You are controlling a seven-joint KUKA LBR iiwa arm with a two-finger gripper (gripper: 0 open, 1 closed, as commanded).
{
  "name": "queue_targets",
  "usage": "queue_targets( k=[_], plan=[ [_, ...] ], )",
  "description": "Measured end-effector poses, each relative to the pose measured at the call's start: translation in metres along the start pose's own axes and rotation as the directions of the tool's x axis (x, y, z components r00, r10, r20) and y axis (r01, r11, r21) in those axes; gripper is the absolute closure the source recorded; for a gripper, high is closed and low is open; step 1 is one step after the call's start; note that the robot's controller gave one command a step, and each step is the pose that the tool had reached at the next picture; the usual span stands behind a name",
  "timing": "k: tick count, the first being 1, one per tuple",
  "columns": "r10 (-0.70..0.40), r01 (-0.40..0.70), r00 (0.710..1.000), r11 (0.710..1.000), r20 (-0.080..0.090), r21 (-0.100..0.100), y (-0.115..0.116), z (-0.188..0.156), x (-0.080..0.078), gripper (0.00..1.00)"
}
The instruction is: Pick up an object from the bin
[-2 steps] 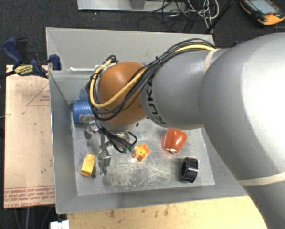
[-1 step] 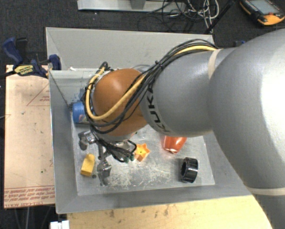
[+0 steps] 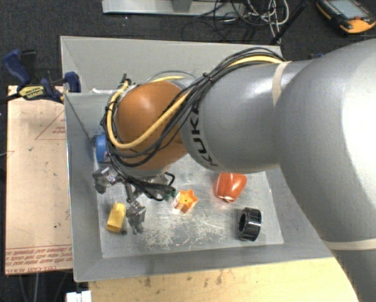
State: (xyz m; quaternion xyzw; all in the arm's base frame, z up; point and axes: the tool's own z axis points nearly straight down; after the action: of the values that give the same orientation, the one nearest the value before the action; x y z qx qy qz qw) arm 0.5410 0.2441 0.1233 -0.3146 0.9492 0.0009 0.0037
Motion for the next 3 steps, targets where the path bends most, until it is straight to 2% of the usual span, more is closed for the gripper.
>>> queue_targets(
  k=[1, 2, 3],
  plan=[
    [-0.293, 0.293, 0.956, 0.956, -0.016, 0.005, 0.0042, 0.0528, 0.0024, 0.0],
    [-0.342, 0.342, 0.94, 0.94, 0.0, -0.001, 0.0015, 0.0488, -0.0063, 1.0],
    [-0.342, 0.342, 0.94, 0.94, 0.0, -0.001, 0.0015, 0.0487, -0.0063, 1.0]
  ],
)
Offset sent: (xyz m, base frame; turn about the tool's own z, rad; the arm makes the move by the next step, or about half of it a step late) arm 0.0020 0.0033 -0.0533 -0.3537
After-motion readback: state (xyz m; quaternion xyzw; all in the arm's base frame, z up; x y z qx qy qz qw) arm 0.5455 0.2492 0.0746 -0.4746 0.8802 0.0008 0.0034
